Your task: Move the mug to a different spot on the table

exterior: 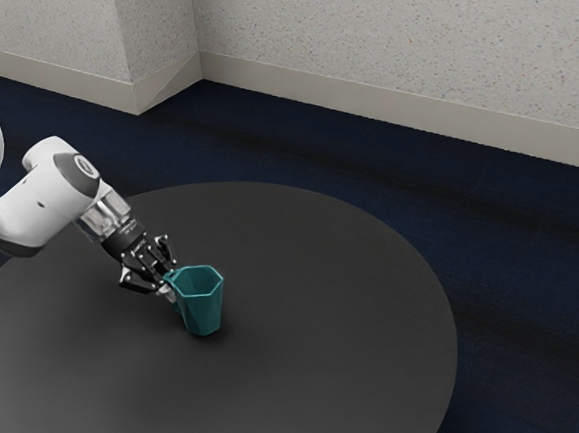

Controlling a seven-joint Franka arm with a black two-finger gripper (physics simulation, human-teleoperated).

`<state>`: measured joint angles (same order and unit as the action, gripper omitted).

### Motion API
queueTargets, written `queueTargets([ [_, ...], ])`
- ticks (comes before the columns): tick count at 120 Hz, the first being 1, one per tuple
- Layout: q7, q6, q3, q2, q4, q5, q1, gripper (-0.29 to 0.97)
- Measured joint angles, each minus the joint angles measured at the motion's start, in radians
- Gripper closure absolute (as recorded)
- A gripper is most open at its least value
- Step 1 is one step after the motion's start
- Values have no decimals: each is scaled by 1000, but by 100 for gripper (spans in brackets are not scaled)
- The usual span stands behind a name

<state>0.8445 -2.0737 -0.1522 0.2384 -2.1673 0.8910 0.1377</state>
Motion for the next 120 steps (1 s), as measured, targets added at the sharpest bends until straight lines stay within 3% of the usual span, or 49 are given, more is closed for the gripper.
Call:
queueTargets([
  [33,-14,-5,-1,0,-1,1,2,21],
  [76,-25,-5,-20,-3,5,-43,34,4],
  [97,-29,-5,-72,-46,37,-177,35,2],
  [120,-69,44,-64,-92,235,-522,22,1],
])
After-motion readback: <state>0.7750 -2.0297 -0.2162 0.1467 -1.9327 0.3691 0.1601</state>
